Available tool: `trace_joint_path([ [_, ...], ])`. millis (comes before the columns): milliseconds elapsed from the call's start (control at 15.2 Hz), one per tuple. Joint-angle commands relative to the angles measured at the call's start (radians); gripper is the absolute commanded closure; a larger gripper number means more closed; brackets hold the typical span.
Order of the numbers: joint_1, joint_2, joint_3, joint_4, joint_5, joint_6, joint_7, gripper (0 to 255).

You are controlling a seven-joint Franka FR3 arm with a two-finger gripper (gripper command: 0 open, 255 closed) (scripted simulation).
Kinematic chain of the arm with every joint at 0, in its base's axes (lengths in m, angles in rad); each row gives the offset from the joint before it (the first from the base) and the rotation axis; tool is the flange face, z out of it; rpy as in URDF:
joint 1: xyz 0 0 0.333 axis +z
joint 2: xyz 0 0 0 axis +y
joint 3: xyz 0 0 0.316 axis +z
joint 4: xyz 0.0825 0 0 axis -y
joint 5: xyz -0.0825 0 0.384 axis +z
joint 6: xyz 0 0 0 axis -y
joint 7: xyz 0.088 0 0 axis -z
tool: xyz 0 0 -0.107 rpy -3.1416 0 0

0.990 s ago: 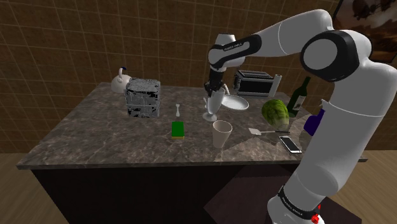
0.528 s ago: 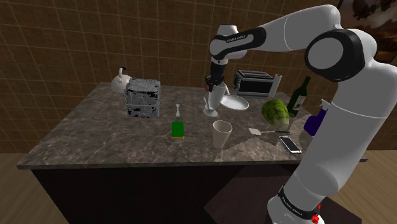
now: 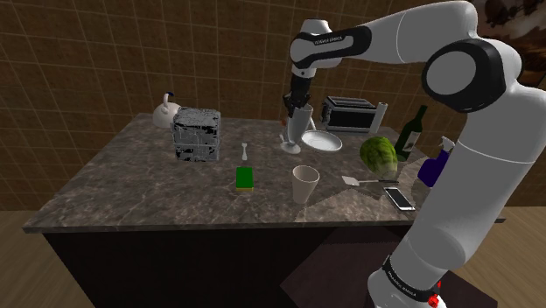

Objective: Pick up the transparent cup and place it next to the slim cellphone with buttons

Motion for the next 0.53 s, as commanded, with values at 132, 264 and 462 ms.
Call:
trace_joint_path([
  [132, -0.001, -0.005, -0.001, 0.052, -0.001, -0.057, 0.0, 255],
  [264, -0.001, -0.005, -0.001, 0.079, -0.001, -0.084, 0.0, 255],
  [462, -0.001, -0.004, -0.001, 0.121, -0.001, -0.124, 0.0, 255],
])
